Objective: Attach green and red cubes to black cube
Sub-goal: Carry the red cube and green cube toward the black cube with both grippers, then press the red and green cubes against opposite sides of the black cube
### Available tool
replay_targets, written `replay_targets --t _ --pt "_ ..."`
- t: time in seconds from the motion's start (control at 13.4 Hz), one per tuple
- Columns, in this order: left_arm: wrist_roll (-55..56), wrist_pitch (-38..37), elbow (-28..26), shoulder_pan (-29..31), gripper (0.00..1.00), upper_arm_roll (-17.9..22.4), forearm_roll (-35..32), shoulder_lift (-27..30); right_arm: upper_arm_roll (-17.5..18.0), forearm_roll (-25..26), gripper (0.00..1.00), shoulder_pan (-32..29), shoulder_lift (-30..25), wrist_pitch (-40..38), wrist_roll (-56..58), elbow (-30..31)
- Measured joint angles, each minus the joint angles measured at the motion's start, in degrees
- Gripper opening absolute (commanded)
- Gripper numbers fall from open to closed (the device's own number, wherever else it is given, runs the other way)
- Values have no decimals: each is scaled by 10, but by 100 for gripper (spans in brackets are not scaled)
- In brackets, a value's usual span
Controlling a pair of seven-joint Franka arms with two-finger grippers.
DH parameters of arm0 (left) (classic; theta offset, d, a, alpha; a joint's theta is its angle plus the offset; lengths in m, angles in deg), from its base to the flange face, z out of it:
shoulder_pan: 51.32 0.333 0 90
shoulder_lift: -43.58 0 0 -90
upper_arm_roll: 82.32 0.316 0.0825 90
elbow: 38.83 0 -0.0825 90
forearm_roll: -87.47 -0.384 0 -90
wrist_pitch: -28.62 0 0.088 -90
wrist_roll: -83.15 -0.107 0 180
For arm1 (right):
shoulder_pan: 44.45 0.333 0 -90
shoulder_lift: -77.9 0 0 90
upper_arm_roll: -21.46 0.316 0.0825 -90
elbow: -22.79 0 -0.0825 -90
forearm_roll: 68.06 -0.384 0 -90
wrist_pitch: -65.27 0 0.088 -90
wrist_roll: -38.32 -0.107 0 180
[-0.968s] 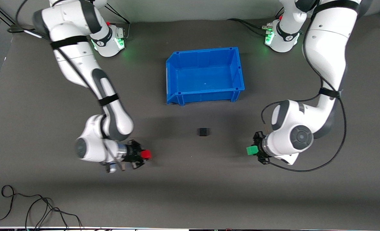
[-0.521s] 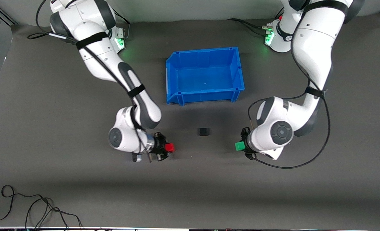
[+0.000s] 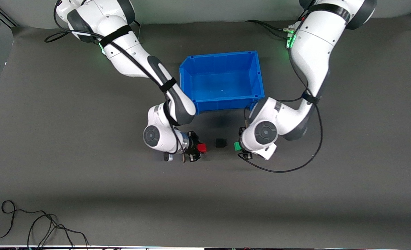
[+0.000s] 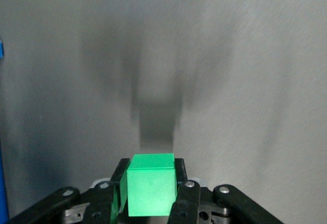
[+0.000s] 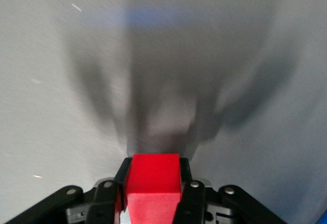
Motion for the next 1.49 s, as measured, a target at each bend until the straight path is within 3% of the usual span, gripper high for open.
replay_targets --t 0.3,0.89,0.97,1.12,1.19,1.49 --pt "12 13 -2 -30 0 1 0 -14 -1 0 5 16 0 9 -43 2" --pt "12 22 -1 -32 0 3 0 -20 -1 0 6 38 7 58 -71 4" --pt "12 28 -1 -32 15 3 0 -20 -2 0 6 42 8 65 -76 4" --pt "12 37 -1 -32 62 3 -2 -21 -3 0 6 48 10 70 -80 2" --pt "12 38 -1 -32 100 4 -3 -22 -4 0 7 50 10 71 -81 2" --pt "12 40 -1 -34 100 4 -3 -23 -4 0 12 52 11 71 -82 1"
